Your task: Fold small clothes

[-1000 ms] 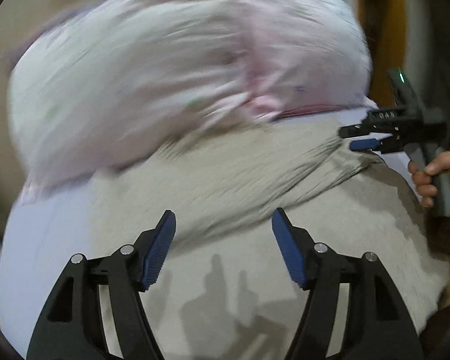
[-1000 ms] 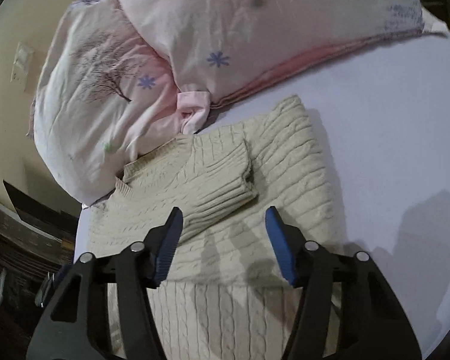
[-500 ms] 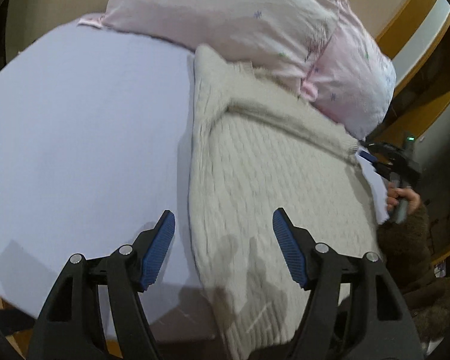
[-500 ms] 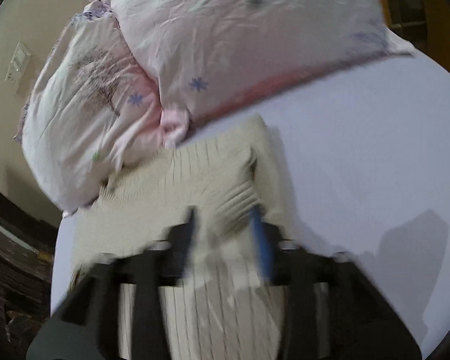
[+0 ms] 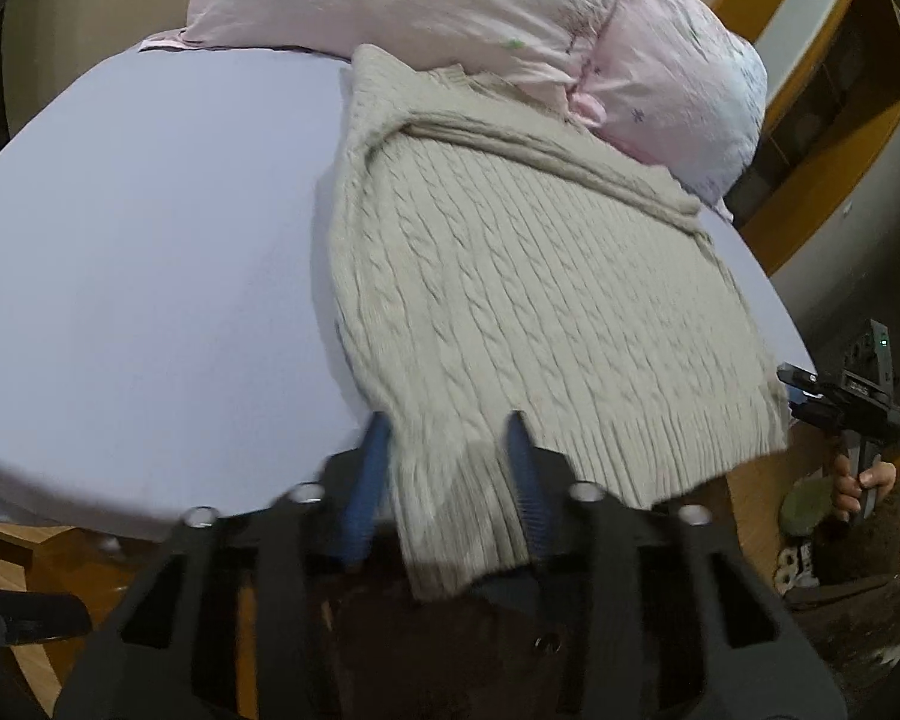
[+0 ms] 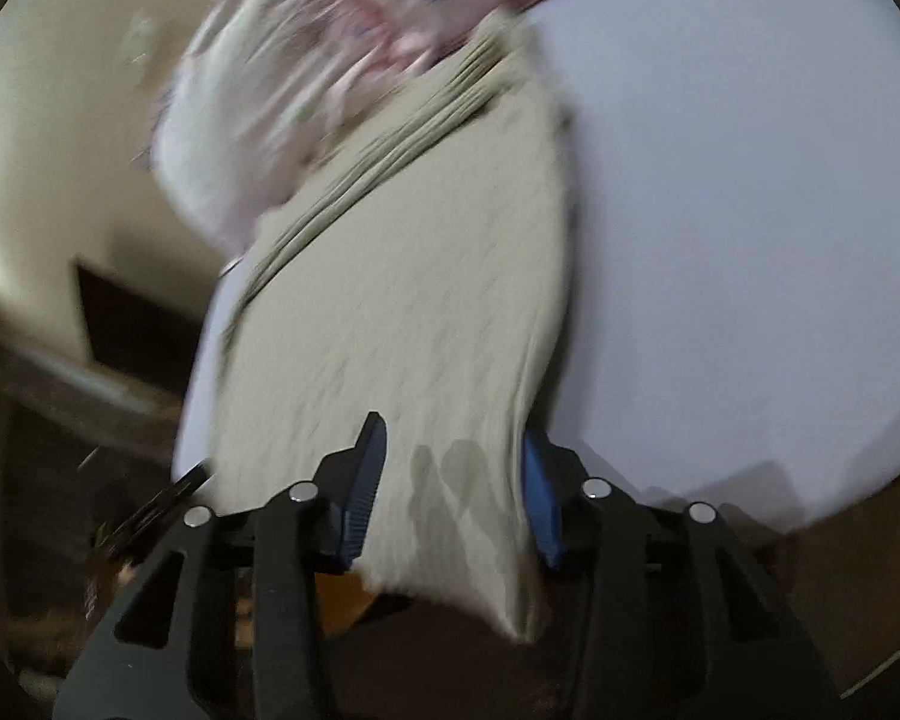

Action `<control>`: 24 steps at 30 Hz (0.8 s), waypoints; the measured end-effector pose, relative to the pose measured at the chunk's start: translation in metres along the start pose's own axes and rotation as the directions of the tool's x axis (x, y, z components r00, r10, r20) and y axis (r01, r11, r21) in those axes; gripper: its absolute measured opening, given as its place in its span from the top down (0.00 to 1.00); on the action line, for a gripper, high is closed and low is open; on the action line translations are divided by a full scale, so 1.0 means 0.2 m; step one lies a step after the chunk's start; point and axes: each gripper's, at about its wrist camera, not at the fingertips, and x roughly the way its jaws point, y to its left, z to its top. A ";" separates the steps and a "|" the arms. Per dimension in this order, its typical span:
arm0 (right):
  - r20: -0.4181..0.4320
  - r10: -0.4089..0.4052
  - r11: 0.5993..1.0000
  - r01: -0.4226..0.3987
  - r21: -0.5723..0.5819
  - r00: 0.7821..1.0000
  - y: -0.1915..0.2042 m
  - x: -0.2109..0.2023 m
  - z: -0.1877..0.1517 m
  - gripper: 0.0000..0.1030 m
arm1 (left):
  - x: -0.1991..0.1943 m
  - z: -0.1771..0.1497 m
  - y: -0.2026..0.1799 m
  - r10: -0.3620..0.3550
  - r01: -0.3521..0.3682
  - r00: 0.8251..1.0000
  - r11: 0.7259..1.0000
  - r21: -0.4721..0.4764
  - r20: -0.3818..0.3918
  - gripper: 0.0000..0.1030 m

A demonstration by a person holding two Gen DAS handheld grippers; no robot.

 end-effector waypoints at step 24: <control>0.388 0.064 0.925 -0.202 0.323 0.919 -0.29 0.58 1.38 0.50 | 0.68 1.36 0.48 -0.075 0.114 0.988 0.944 -0.311 0.134 0.83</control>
